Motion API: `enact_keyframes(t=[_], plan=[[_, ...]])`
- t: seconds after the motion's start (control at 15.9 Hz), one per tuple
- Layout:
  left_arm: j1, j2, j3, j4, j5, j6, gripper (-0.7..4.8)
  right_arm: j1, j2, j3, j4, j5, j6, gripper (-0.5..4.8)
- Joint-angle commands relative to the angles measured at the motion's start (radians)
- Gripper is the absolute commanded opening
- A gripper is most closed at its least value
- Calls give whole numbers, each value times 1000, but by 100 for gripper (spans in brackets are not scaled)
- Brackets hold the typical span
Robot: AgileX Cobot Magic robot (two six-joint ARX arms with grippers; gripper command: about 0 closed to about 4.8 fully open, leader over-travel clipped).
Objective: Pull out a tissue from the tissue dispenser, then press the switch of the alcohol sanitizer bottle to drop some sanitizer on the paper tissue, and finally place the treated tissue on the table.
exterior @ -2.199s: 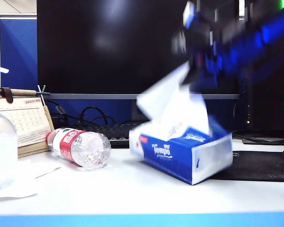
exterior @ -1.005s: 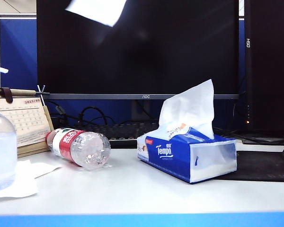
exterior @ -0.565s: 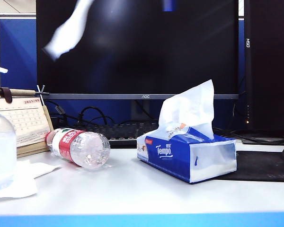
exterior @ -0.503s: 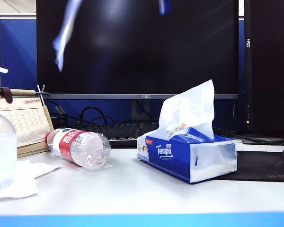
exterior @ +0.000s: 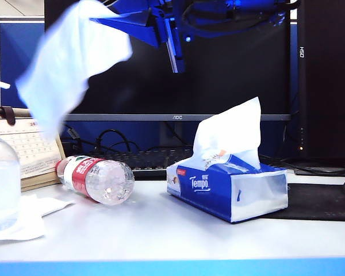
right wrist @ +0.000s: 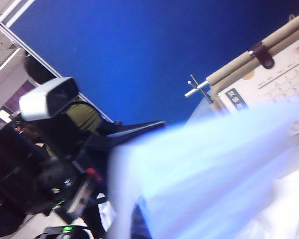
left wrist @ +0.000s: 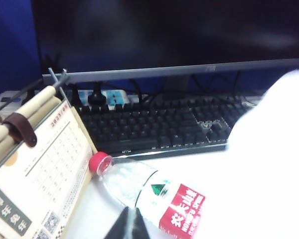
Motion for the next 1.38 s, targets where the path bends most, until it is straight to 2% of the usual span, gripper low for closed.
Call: enact_keyframes(t=[0.06,0.44,0.5,0.69,0.94,1.38], plan=[[0,-4,4,66,-45,32,-5,4,-2,5,25,-6,16,-6],[1,-4,4,65,-42,43,-5,54,71,5,160,8,42,-6],[1,-10,5,55,-10,41,-5,55,75,5,171,9,48,-6],[1,-56,30,-50,29,23,-5,55,75,5,185,15,47,-6],[1,-126,31,-77,55,-32,-5,62,98,5,224,27,50,-6],[1,-130,29,-123,51,-43,-5,91,187,4,396,23,157,-6]])
